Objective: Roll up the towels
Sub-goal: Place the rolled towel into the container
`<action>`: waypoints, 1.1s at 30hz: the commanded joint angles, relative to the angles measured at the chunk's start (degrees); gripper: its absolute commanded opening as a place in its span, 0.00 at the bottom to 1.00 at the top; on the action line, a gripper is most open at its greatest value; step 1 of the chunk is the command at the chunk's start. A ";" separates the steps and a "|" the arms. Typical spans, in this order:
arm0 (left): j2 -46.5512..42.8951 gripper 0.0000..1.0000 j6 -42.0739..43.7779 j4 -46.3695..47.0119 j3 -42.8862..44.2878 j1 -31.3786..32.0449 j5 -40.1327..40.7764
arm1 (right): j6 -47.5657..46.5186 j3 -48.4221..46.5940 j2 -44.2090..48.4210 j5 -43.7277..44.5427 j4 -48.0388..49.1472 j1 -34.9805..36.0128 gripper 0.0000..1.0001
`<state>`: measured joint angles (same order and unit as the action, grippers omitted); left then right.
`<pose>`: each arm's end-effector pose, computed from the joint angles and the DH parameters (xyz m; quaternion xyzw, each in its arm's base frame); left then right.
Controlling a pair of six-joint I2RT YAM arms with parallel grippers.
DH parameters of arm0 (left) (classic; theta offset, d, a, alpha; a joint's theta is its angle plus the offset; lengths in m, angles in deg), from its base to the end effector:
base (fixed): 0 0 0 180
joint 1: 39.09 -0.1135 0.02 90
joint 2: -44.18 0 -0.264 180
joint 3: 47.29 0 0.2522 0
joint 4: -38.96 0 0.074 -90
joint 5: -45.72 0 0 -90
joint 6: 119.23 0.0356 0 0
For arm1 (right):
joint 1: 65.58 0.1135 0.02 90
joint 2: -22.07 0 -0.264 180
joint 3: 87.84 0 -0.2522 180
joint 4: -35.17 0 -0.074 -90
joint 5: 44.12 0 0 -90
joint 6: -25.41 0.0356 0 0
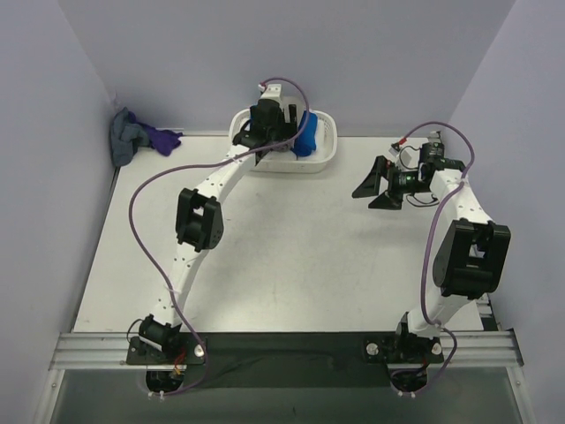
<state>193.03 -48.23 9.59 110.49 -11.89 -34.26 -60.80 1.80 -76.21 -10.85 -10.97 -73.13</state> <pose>0.5341 -0.2675 0.2511 0.0088 0.8197 -0.1570 0.5508 0.3635 -0.0181 0.2643 -0.0632 0.8474 0.4428 0.2862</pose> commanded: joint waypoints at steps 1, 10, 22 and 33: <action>-10.51 0.97 2.65 3.49 2.22 -0.31 1.84 | -0.36 -0.31 3.88 -0.93 -1.81 -0.27 1.00; -24.56 0.97 9.41 -6.96 -1.54 -0.13 -1.48 | -2.21 -0.57 9.68 2.41 -2.51 -0.18 1.00; -51.63 0.97 13.29 -23.67 -36.24 -9.25 -26.59 | -10.98 2.76 21.37 11.02 -8.13 0.08 1.00; -72.29 0.97 26.90 -26.22 -73.34 -19.20 -27.88 | -17.68 16.55 26.21 20.51 -10.51 1.48 1.00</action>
<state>127.05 -28.30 -15.90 40.29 -30.69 -61.12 -75.27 15.09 -51.51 5.91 -19.06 -72.47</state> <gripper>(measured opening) 0.972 0.999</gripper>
